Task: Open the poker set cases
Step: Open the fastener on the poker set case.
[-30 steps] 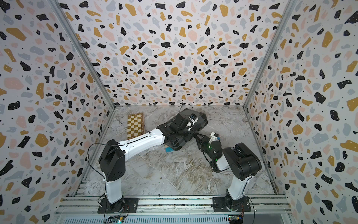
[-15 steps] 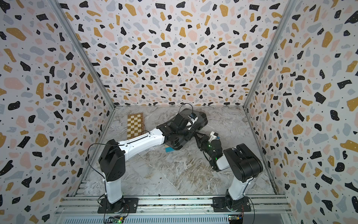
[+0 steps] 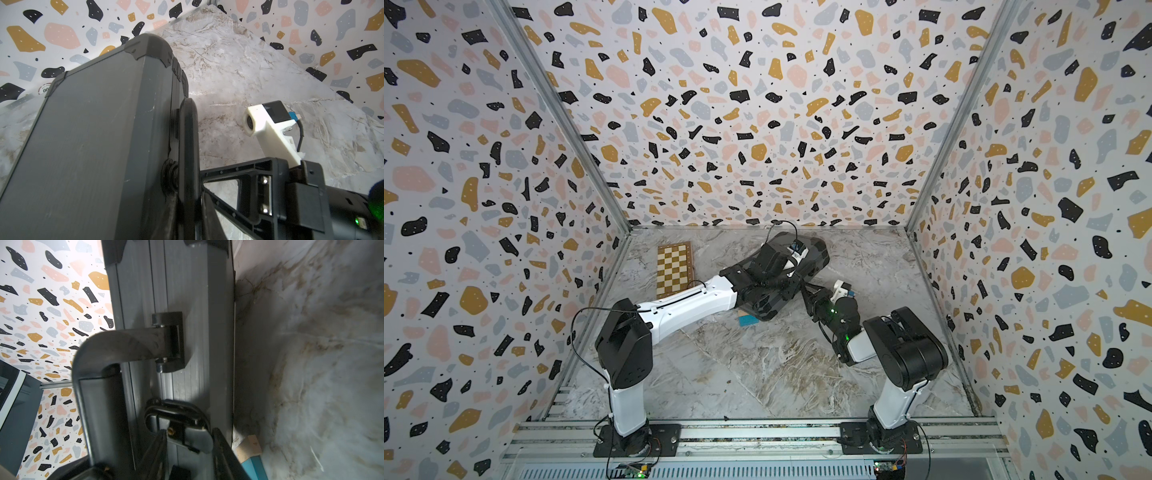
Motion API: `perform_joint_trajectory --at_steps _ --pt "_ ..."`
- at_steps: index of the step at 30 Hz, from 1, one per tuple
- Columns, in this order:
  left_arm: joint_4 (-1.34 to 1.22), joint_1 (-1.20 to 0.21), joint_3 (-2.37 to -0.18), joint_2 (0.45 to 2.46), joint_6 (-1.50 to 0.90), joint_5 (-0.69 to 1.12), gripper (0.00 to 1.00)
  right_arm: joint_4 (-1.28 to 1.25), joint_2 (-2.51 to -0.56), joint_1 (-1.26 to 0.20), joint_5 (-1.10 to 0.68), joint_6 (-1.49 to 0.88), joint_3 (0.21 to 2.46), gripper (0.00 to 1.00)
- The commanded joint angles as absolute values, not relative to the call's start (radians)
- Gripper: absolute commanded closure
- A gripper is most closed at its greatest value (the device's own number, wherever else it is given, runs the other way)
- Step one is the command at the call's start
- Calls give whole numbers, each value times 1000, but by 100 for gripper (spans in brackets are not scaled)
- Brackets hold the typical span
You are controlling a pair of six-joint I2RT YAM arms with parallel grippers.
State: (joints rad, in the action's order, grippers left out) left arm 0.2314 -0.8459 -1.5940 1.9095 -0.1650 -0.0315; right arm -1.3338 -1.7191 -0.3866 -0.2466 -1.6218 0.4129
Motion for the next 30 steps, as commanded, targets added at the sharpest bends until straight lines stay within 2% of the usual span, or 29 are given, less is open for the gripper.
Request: perform_joint_trajectory --at_steps 1,7,19,23,27,30 --pt "-27 -839 -1588 1817 -205 -54 100 -1426 -1628 -390 -262 -1591 471 64" --pt "-69 -840 -1499 1803 -213 -65 100 -1426 -1543 -373 -257 -1523 464 66" --pt "-80 -838 -1450 1801 -196 -93 100 -1425 -1535 -343 -276 -1535 456 66" --pt "-75 -838 -1460 1799 -193 -91 100 -1418 -1548 -311 -285 -1563 401 61" --pt "-79 -838 -1442 1799 -190 -80 100 -1318 -1503 -250 -323 -1527 333 56" --pt "-99 -838 -1408 1798 -188 -66 100 -1097 -1399 -197 -362 -1438 322 51"
